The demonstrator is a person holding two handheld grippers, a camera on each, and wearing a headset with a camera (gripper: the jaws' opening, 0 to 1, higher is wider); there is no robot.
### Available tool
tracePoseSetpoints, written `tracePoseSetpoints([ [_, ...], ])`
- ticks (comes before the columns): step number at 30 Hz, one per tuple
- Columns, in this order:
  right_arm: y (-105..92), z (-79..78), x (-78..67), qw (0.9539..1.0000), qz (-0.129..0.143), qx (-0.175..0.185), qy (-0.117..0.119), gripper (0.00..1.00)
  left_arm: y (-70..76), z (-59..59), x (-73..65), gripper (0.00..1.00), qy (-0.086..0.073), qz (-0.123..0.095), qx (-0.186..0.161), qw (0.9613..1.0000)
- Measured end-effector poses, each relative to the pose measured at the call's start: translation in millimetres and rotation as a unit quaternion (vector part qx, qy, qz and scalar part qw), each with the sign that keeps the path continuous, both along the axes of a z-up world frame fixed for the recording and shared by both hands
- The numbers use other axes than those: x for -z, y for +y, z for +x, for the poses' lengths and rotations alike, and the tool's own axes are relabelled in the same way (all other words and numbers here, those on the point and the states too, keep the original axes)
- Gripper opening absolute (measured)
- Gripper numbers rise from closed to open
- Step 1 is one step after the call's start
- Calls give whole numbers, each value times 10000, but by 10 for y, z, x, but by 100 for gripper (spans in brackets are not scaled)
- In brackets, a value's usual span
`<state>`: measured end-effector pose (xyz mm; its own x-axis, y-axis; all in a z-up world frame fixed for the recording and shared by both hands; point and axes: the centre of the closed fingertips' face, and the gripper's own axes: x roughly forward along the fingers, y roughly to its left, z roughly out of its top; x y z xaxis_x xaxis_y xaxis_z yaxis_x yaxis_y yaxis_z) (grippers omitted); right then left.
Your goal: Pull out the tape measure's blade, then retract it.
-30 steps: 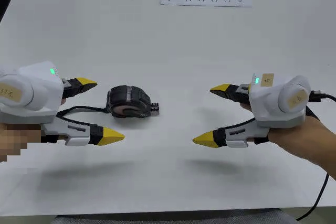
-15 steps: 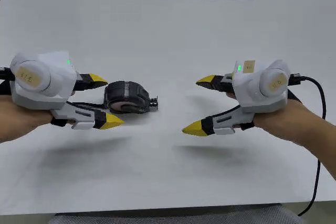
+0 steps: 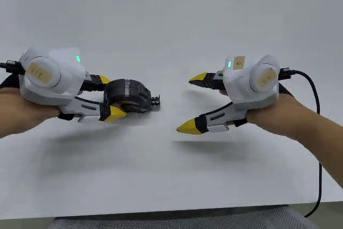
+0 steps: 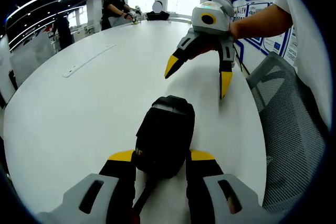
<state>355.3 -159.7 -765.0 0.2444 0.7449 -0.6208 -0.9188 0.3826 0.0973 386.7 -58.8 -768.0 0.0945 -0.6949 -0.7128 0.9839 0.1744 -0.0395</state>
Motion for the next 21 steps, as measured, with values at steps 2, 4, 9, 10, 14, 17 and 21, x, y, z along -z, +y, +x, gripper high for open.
tracePoseSetpoints([
  [2, 21, 18, 12, 10000, 8, -22, -1, 69, 7, 19, 7, 30, -24, 14, 7, 10000],
  [4, 40, 29, 23, 10000, 10, -49, -12, 68, 6, 17, 0, 29, -20, 16, 35, 10000],
  [9, 100, 72, 61, 9998, 4, -181, -119, 63, 9, 16, 5, 29, -53, 38, 96, 9999],
  [10, 114, 86, 74, 9997, 12, -207, -127, 61, 10, 18, 8, 29, -69, 50, 118, 9999],
  [14, 162, 134, 92, 9993, 55, -294, -216, 55, 16, 24, 15, 28, -81, 70, 162, 9998],
  [17, 205, 169, 111, 9990, 77, -358, -272, 51, 19, 27, 17, 28, -47, 81, 169, 9998],
  [21, 271, 186, 147, 9983, 75, -485, -322, 43, 15, 22, 22, 28, -29, 102, 170, 9998],
])
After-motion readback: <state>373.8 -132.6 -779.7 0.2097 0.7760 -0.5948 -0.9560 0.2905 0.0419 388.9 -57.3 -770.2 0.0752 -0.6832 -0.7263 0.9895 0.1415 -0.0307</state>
